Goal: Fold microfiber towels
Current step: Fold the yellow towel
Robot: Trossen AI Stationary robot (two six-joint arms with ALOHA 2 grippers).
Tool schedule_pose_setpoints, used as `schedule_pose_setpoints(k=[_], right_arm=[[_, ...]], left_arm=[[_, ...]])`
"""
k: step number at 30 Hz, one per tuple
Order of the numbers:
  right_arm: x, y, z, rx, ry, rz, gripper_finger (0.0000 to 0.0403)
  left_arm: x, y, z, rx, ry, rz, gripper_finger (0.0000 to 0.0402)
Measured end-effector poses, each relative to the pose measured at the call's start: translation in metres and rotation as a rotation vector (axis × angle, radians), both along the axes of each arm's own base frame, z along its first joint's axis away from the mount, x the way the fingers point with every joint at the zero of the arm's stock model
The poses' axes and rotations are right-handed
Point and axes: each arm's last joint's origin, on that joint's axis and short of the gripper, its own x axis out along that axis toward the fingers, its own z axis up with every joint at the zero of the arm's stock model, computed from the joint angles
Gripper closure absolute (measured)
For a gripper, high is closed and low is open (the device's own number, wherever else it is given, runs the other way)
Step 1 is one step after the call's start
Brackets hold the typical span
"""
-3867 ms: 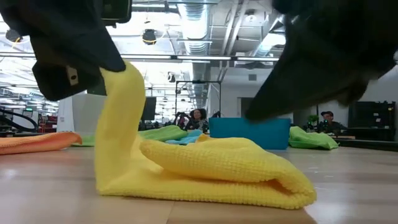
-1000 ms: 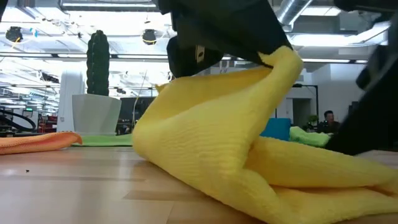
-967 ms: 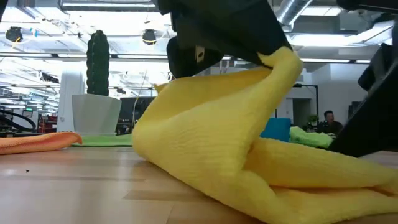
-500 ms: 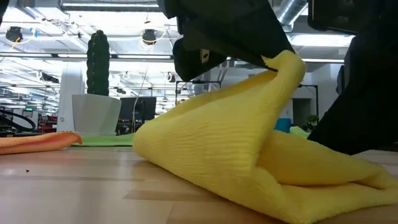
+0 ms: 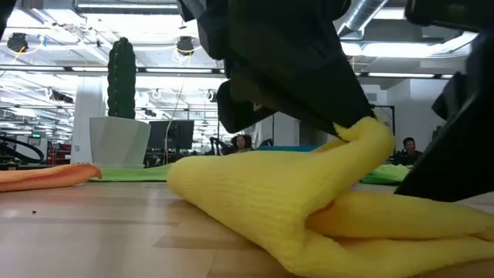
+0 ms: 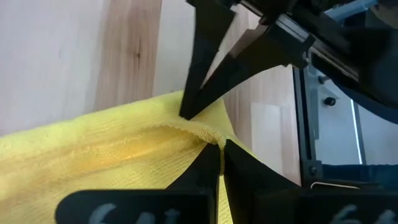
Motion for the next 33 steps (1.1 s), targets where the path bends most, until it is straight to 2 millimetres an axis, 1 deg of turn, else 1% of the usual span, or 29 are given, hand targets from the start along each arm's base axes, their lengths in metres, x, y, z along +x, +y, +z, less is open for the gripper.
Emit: schedule_pose_setpoints(k=[9, 20, 23, 33], right_arm=[[-0.0022, 0.0022, 0.0000, 0.003, -0.002, 0.005, 0.0381], [-0.0021, 0.0023, 0.0001, 0.003, -0.004, 0.005, 0.0373], [-0.0023, 0.0025, 0.0001, 0.003, -0.003, 0.006, 0.0376], [-0.0095, 0.0088, 0.0025, 0.021, 0.006, 0.031, 0.0373]], left_arm=[[0.0015, -0.0006, 0.0015, -0.016, -0.018, -0.018, 0.0401], [0.0033, -0.0015, 0.0035, -0.012, -0.054, -0.037, 0.0400], [0.0042, -0.0010, 0.0041, 0.002, -0.070, -0.019, 0.0385], [0.0050, -0.0019, 0.0053, -0.001, -0.086, -0.035, 0.0304]])
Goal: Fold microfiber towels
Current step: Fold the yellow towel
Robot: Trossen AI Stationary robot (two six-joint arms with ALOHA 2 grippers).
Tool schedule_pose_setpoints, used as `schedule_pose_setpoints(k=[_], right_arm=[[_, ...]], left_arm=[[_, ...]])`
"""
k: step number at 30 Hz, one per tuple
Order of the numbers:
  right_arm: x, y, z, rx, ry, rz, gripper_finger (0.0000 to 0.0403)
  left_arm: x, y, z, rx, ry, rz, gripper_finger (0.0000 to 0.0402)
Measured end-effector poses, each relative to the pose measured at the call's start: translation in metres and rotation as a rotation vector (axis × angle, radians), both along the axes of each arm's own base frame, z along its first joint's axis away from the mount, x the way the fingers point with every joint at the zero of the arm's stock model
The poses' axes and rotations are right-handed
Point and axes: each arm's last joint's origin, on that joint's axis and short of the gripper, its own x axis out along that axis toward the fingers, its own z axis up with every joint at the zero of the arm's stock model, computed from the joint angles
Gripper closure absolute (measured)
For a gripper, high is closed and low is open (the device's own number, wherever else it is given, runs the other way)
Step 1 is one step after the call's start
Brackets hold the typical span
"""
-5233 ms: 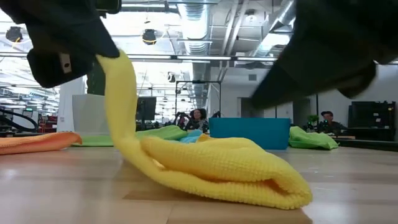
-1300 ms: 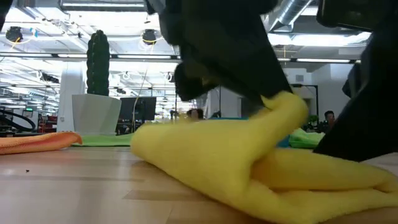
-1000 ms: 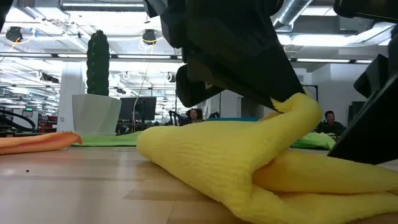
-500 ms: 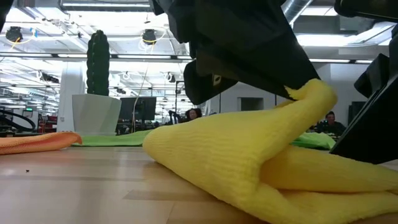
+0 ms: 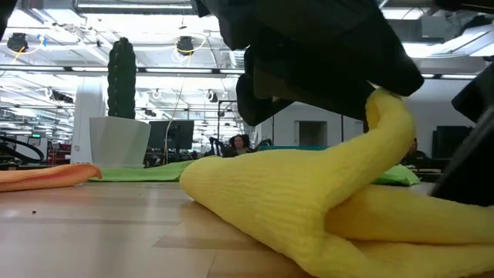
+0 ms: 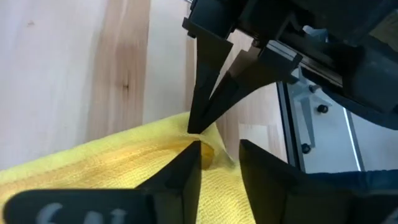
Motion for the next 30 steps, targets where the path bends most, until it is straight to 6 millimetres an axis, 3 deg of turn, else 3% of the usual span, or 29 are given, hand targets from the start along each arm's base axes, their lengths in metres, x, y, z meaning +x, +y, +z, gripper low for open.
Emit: schedule_pose_setpoints(k=[8, 12, 15, 19, 23, 26, 30], right_arm=[[-0.008, 0.005, 0.010, 0.021, 0.005, 0.029, 0.0379], [-0.014, 0.008, 0.024, 0.030, -0.010, 0.052, 0.0377], [-0.016, 0.007, 0.043, 0.044, -0.041, 0.072, 0.0374], [-0.012, 0.001, 0.079, 0.060, -0.147, 0.105, 0.0372], [0.009, -0.016, 0.109, 0.019, -0.248, 0.159, 0.0372], [0.029, -0.031, 0.108, 0.037, -0.218, 0.206, 0.0373], [0.042, -0.033, 0.082, 0.119, -0.119, 0.251, 0.0376]], left_arm=[[0.006, 0.007, 0.011, -0.093, -0.039, -0.021, 0.0272], [0.001, 0.024, 0.046, -0.139, -0.055, -0.045, 0.0272], [-0.010, 0.036, 0.073, -0.111, -0.055, -0.041, 0.0273], [-0.041, 0.047, 0.116, 0.002, -0.067, 0.000, 0.0274], [-0.072, 0.052, 0.135, 0.187, -0.026, 0.073, 0.0274], [-0.087, 0.051, 0.138, 0.244, -0.021, 0.112, 0.0274], [-0.094, 0.046, 0.126, 0.246, 0.012, 0.122, 0.0274]])
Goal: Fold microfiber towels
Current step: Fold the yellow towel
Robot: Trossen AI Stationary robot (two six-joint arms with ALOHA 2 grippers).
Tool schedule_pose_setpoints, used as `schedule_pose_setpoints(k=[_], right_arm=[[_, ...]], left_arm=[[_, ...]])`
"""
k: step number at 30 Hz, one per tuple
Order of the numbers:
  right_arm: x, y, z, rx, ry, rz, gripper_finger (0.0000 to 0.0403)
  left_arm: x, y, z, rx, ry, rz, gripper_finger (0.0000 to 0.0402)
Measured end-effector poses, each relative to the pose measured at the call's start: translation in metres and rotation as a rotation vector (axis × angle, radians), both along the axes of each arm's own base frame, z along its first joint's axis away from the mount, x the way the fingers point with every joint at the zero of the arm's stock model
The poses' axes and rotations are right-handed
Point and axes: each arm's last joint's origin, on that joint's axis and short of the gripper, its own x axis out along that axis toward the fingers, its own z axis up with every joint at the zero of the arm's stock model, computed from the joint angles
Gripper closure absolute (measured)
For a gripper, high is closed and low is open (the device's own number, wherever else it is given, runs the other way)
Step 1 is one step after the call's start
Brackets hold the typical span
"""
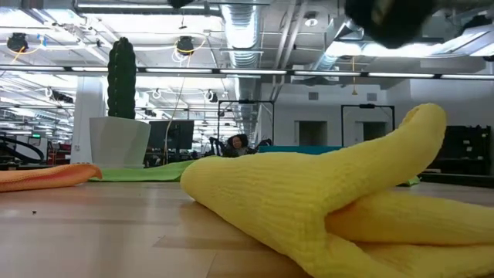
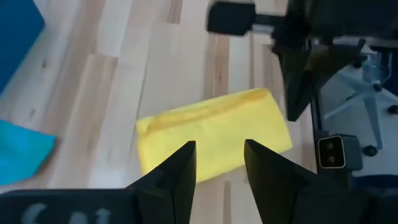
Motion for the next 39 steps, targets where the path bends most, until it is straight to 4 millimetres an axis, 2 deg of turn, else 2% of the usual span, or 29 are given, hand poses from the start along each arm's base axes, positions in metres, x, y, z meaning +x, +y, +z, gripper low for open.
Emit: schedule_pose_setpoints(k=[7, 11, 14, 17, 21, 23, 26, 30, 33, 39], right_arm=[[-0.021, 0.026, -0.039, 0.051, 0.111, -0.078, 0.0375], [-0.030, 0.033, -0.062, 0.060, 0.179, -0.140, 0.0375], [-0.031, 0.036, -0.071, 0.096, 0.189, -0.177, 0.0375], [-0.033, 0.043, -0.068, 0.136, 0.153, -0.170, 0.0375], [-0.035, 0.050, -0.031, 0.134, 0.023, -0.137, 0.0379], [-0.034, 0.046, -0.020, 0.075, -0.011, -0.149, 0.0384], [-0.021, 0.029, -0.021, -0.009, 0.015, -0.178, 0.0387], [-0.002, 0.009, -0.030, -0.006, 0.096, -0.182, 0.0379], [-0.001, 0.006, -0.038, -0.002, 0.143, -0.192, 0.0372], [-0.017, 0.018, -0.040, 0.003, 0.169, -0.205, 0.0383]], left_arm=[[-0.004, -0.005, -0.033, -0.040, 0.012, 0.011, 0.0274], [-0.004, -0.005, -0.050, -0.082, -0.027, 0.004, 0.0274], [-0.002, -0.004, -0.058, -0.106, -0.073, 0.009, 0.0274], [-0.003, -0.001, -0.063, -0.106, -0.058, 0.020, 0.0274], [-0.003, -0.001, -0.063, -0.104, -0.056, 0.019, 0.0274], [-0.003, -0.001, -0.063, -0.104, -0.057, 0.018, 0.0274], [-0.003, -0.001, -0.063, -0.103, -0.060, 0.021, 0.0274], [-0.002, 0.000, -0.063, -0.104, -0.061, 0.023, 0.0274], [-0.003, 0.000, -0.063, -0.106, -0.061, 0.022, 0.0274], [-0.002, 0.000, -0.062, -0.107, -0.063, 0.019, 0.0274]])
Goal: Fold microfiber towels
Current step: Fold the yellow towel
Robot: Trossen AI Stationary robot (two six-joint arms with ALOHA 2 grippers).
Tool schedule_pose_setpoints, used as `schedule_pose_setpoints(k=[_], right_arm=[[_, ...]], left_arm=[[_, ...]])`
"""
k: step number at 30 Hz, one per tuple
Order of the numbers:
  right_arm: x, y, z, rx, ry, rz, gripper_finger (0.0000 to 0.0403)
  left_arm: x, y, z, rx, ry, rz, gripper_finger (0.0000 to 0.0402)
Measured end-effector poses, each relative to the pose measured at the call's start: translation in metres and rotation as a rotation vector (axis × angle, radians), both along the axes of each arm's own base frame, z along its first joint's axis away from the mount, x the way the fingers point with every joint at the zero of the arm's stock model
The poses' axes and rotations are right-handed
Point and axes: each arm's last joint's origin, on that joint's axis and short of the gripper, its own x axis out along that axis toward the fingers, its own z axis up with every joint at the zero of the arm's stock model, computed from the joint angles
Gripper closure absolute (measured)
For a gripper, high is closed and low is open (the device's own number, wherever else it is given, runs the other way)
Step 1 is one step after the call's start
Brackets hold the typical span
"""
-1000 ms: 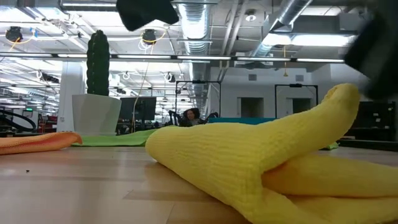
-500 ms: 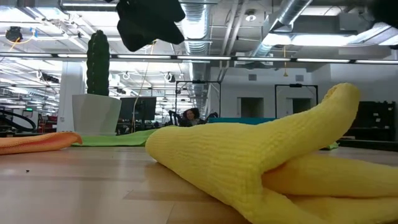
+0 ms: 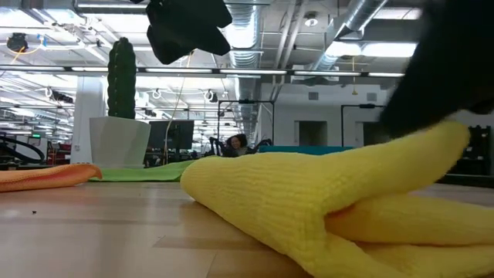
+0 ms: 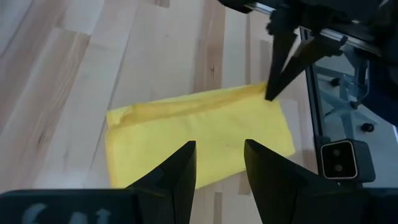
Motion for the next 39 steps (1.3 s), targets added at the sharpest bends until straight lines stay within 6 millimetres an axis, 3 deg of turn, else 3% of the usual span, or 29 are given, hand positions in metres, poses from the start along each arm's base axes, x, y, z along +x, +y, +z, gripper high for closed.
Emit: schedule_pose_setpoints(k=[17, 30, 39], right_arm=[[-0.023, -0.007, -0.028, 0.005, 0.056, -0.053, 0.0381], [-0.026, -0.003, -0.027, 0.000, 0.024, -0.065, 0.0376], [-0.025, 0.020, -0.001, 0.028, -0.156, -0.114, 0.0381]], left_arm=[[0.008, -0.003, 0.000, 0.000, -0.084, -0.023, 0.0274], [0.003, 0.003, -0.065, 0.011, -0.175, -0.091, 0.0295], [0.010, 0.003, -0.114, -0.013, -0.106, -0.151, 0.0327]])
